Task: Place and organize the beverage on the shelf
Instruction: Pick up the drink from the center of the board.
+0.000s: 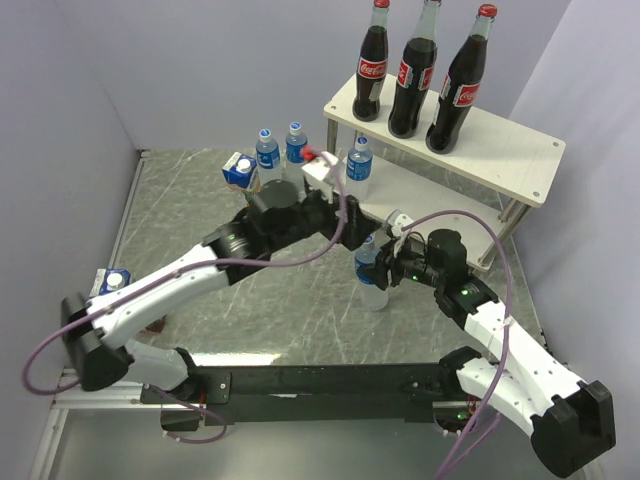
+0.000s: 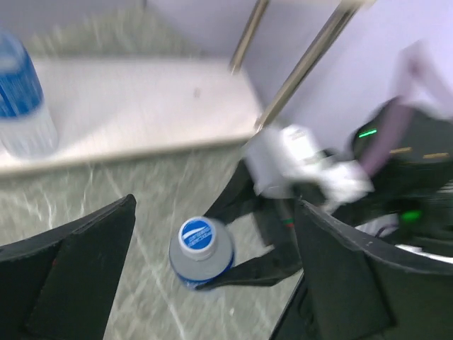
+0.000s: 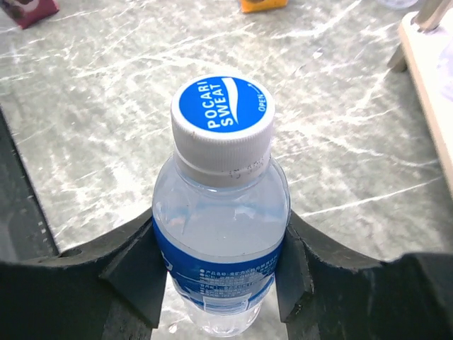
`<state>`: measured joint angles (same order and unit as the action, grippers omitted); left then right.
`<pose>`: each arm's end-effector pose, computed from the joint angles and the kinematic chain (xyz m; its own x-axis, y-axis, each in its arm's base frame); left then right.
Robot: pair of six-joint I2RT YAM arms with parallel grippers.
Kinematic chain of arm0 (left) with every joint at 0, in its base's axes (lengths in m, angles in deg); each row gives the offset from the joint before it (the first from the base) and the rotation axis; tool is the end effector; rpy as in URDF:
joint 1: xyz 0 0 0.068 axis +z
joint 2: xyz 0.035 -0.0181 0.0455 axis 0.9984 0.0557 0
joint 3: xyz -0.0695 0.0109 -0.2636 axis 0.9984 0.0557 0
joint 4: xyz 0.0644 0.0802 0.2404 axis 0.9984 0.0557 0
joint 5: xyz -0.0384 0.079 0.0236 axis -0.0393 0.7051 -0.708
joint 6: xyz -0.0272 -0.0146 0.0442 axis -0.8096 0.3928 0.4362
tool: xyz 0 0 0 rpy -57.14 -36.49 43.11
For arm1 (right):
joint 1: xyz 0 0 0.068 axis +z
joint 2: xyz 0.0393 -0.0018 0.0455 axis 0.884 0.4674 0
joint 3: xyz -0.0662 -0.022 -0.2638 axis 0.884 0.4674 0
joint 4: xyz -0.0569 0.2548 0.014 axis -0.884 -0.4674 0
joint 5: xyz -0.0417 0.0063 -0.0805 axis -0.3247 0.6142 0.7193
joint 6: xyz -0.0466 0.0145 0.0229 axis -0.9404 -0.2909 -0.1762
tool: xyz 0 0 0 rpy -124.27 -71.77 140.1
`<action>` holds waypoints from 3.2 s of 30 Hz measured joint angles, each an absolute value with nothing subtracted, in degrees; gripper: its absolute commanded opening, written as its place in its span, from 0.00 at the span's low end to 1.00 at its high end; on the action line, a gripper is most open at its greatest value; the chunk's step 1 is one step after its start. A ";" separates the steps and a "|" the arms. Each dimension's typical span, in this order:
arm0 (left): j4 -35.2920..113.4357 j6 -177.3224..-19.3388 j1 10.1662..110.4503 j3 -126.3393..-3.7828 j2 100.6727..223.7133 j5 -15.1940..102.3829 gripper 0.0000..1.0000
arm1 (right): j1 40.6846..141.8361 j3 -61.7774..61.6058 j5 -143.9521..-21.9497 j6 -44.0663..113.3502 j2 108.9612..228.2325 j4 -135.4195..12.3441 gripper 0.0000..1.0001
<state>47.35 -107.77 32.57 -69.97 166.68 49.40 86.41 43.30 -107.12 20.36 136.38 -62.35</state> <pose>0.1913 -0.2683 0.4042 -0.3849 -0.0788 -0.9196 0.7471 0.5584 -0.3606 0.1722 0.0982 0.2676 -0.1749 -0.2000 -0.9641 -0.8361 0.5472 0.0381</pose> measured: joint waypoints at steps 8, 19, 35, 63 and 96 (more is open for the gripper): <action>34.94 -103.37 32.35 -56.03 151.17 51.87 0.99 | 81.58 43.28 -111.93 23.16 136.27 -65.19 0.00; 29.78 -102.54 31.98 -42.08 157.33 42.10 0.97 | 73.03 42.82 -118.86 27.73 133.93 -65.37 0.00; 27.72 -101.10 24.72 -53.49 178.18 47.95 0.96 | 71.61 42.82 -117.11 32.28 132.86 -63.51 0.01; 28.86 -101.23 23.98 -55.41 180.94 53.66 0.00 | 71.26 42.80 -119.32 33.52 133.78 -62.59 0.62; 21.47 -95.57 24.48 -47.44 178.42 51.19 0.09 | 71.24 41.68 -124.87 36.30 137.69 -63.73 0.39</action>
<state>21.47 -95.57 24.48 -47.44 178.42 51.19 71.24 41.68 -124.87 36.30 137.69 -63.73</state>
